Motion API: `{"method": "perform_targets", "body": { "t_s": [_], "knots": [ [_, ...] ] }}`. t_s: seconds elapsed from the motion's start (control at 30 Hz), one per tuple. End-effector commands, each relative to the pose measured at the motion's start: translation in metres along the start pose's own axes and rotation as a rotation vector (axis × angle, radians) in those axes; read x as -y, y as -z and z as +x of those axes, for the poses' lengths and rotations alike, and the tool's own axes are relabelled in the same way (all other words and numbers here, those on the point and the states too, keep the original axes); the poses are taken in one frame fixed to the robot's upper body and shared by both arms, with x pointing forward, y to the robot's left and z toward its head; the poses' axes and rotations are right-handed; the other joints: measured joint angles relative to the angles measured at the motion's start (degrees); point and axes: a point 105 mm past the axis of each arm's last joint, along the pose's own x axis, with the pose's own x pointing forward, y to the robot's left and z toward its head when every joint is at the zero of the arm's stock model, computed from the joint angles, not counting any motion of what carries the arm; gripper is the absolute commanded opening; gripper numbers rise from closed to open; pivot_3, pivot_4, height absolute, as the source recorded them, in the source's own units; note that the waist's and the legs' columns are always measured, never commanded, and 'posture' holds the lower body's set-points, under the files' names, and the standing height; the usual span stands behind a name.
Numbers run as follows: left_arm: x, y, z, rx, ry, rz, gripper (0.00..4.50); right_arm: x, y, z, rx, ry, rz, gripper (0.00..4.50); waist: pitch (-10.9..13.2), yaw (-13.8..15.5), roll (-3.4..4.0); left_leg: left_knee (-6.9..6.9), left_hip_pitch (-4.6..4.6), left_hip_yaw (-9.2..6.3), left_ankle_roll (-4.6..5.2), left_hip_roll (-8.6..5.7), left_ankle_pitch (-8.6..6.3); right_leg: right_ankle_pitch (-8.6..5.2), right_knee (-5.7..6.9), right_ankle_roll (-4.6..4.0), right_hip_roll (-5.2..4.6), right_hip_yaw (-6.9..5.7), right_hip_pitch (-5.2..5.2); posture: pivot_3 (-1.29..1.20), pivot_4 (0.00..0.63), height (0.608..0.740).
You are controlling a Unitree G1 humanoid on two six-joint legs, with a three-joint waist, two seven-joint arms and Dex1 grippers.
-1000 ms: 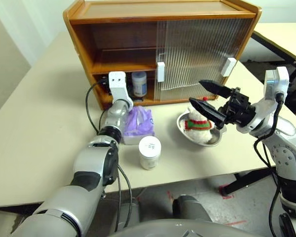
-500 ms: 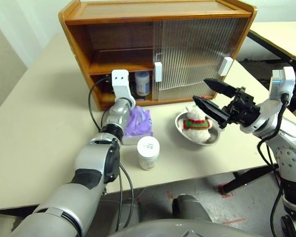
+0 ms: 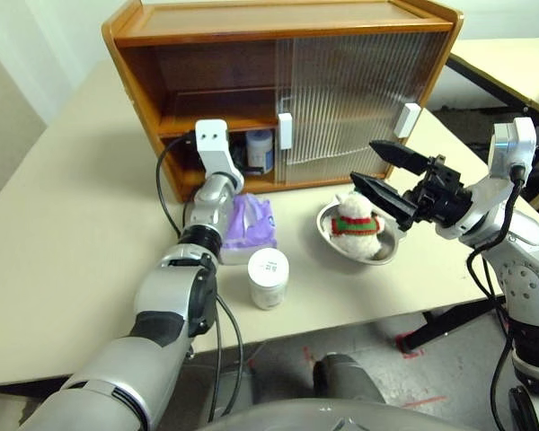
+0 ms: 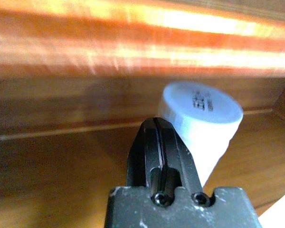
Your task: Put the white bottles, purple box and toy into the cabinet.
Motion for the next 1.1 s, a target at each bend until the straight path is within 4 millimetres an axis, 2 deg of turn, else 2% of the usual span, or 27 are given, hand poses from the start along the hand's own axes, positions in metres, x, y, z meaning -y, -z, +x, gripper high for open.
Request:
{"method": "perform_targets", "body": {
  "t_s": [0.03, 0.2, 0.37, 0.57, 0.8, 1.1],
  "knots": [
    [-0.001, 0.008, -0.008, -0.002, 0.003, -0.01, 0.57, 0.001, 0.002, 0.002, 0.005, -0.009, -0.003, 4.5, 0.0, 0.04, 0.0, 0.0, 0.0, 0.0, 0.0, 0.0, 0.0, 0.03, 0.01, -0.05, 0.0, 0.01, 0.0, -0.06, 0.0, 0.74],
    [-0.008, 0.011, -0.017, 0.006, -0.014, -0.019, 2.45, 0.001, 0.003, 0.004, 0.007, -0.023, 0.004, 4.5, 0.0, 0.43, 0.0, 0.0, 0.0, 0.0, 0.01, 0.01, 0.0, 0.07, 0.0, -0.07, 0.0, 0.02, 0.0, -0.04, 0.0, 0.74],
    [-0.008, 0.003, -0.024, 0.032, 0.003, -0.025, 4.4, 0.002, 0.004, 0.006, 0.004, -0.034, 0.009, 4.5, 0.0, 1.49, 0.0, 0.0, 0.01, 0.01, 0.01, 0.0, 0.01, 0.07, 0.01, -0.07, 0.01, 0.03, 0.0, -0.02, 0.0, 0.74],
    [-0.005, -0.004, -0.036, 0.037, 0.085, -0.026, 4.46, 0.002, 0.005, 0.01, 0.006, -0.051, 0.014, 4.5, 0.0, 1.61, 0.0, 0.0, 0.01, 0.01, 0.03, 0.0, 0.02, 0.09, 0.01, -0.1, 0.01, 0.04, 0.01, 0.0, 0.0, 0.74],
    [-0.01, -0.018, -0.054, 0.032, 0.225, -0.015, 4.46, 0.002, 0.007, 0.012, 0.007, -0.063, 0.022, 4.5, 0.0, 1.54, 0.0, 0.0, 0.02, 0.01, 0.18, 0.03, 0.11, 0.1, 0.01, -0.13, 0.03, 0.05, -0.01, 0.03, 0.0, 0.74],
    [-0.028, -0.038, -0.095, 0.068, 0.543, 0.09, 4.46, 0.004, 0.009, 0.016, 0.016, -0.072, 0.032, 4.5, 0.0, 1.75, 0.01, 0.0, 0.06, 0.02, 0.19, 0.07, 0.11, 0.09, 0.03, -0.23, 0.02, 0.05, -0.01, 0.05, 0.0, 0.74]
  ]
}}
